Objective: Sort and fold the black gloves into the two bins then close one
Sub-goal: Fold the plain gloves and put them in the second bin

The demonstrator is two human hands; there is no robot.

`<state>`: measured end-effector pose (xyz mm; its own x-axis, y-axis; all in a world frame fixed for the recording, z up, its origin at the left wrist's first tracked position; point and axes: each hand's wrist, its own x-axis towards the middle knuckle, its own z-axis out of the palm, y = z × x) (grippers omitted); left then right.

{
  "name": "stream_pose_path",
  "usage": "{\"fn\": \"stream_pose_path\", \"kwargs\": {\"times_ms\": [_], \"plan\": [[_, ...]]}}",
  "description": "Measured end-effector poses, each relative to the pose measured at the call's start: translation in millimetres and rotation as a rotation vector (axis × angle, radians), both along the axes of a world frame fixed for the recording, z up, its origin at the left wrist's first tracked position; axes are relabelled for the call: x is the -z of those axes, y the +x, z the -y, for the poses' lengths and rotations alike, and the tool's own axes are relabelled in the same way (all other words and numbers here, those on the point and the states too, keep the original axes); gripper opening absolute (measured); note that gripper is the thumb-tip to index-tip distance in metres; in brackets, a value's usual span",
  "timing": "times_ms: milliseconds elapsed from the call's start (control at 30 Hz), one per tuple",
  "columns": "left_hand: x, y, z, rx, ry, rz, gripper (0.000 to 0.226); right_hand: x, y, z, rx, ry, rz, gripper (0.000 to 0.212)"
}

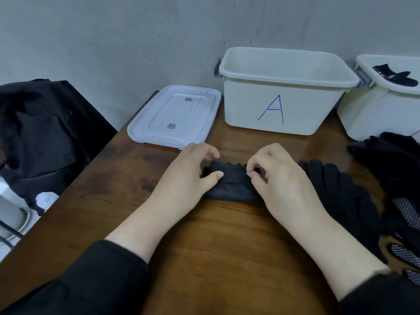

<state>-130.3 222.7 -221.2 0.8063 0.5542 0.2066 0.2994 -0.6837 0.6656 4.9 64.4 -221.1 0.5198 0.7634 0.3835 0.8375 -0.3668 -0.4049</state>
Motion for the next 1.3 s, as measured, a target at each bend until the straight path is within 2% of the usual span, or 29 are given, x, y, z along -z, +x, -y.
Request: {"fn": "stream_pose_path", "kwargs": {"times_ms": [133, 233, 333, 400, 467, 500, 567, 667, 767, 833, 1000, 1167, 1233, 1300], "plan": [[7, 6, -4, 0.083, 0.204, 0.018, 0.009, 4, 1, 0, -0.076, -0.027, 0.102, 0.023], [8, 5, -9, 0.112, 0.266, -0.022, 0.022, -5, -2, 10, -0.156, -0.206, -0.018, 0.041], [3, -1, -14, 0.18, 0.175, -0.159, 0.039, -8, 1, 14, -0.178, -0.336, -0.033, 0.063], [0, -4, -16, 0.223, 0.12, -0.224, 0.053, -5, 2, 11, -0.143, -0.27, -0.055, 0.056], [0, -5, -17, 0.258, 0.131, -0.272, 0.066, -3, 0, 8, -0.103, -0.138, -0.086, 0.035], [0, -5, -16, 0.262, 0.119, -0.25, 0.065, -3, 0, 9, -0.08, -0.08, -0.129, 0.025], [-1, -4, -13, 0.222, -0.036, -0.089, 0.046, -6, 0, 10, -0.034, 0.026, -0.324, 0.012], [-9, -2, 1, 0.155, -0.441, 0.164, 0.022, -13, 0, 12, -0.004, 0.232, -0.65, 0.012], [-12, 0, 14, 0.155, -0.638, 0.217, 0.029, -18, -3, 12, -0.002, 0.375, -0.933, 0.014], [-10, 1, 19, 0.159, -0.71, 0.248, 0.031, -21, -4, 14, -0.021, 0.404, -1.043, 0.017], [-11, 9, 30, 0.132, -0.9, 0.378, 0.03, -34, -4, 31, -0.092, 0.359, -1.159, 0.021], [-18, 25, 52, 0.236, -1.044, 0.469, 0.046, -47, 0, 53, -0.007, 0.424, -1.106, 0.018], [-22, 35, 63, 0.266, -1.046, 0.478, 0.042, -56, 4, 65, 0.014, 0.417, -1.088, 0.02], [-30, 48, 72, 0.237, -0.981, 0.464, 0.04, -66, 11, 82, -0.007, 0.304, -1.066, 0.02]]}}
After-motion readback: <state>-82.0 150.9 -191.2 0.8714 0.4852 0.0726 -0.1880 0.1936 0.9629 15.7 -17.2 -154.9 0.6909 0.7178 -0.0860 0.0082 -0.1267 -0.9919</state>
